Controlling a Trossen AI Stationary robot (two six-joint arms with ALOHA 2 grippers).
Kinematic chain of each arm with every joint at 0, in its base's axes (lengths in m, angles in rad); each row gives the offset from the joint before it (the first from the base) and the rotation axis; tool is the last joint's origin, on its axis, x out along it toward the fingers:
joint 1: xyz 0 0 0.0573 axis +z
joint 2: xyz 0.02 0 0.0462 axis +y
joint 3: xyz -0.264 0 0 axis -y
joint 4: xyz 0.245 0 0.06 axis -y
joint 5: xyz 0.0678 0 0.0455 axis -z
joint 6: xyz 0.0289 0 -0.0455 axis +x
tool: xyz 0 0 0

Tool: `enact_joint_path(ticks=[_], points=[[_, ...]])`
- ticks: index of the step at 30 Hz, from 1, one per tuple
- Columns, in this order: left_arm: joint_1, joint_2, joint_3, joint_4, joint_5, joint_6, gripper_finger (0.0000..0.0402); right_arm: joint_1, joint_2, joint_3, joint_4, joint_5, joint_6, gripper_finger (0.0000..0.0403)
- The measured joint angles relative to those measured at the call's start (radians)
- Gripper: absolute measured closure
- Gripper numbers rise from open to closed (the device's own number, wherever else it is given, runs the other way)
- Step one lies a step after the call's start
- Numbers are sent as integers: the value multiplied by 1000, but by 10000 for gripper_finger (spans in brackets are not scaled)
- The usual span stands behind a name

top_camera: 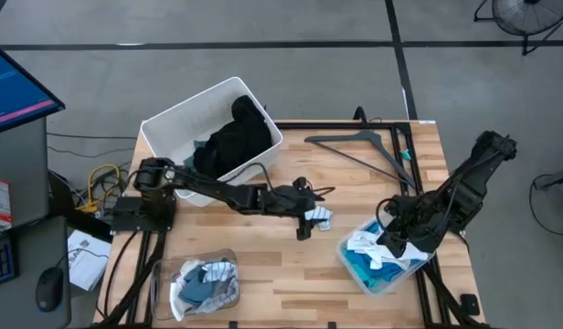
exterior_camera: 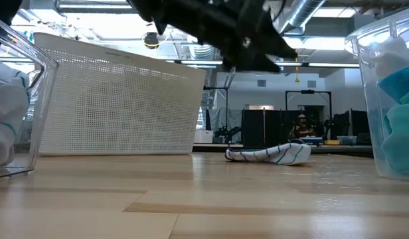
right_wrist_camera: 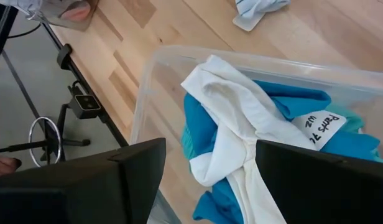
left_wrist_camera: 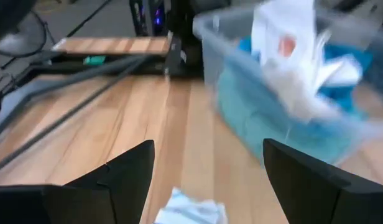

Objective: Pick & Place Cloths
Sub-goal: Put the striped white sock into the left transparent bin

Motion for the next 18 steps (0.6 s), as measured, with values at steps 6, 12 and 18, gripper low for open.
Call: enact_joint_path(ticks=[6, 12, 18], points=[[-6, 78, 0, -15, -74, -11, 121, 2, 28, 0, 10, 0, 1, 159], [-5, 139, 0, -48, -128, -49, 121, 1, 42, 0, 31, 0, 3, 159], [-5, 195, 0, -65, -133, -87, 121, 1, 41, 0, 58, 10, 3, 159]])
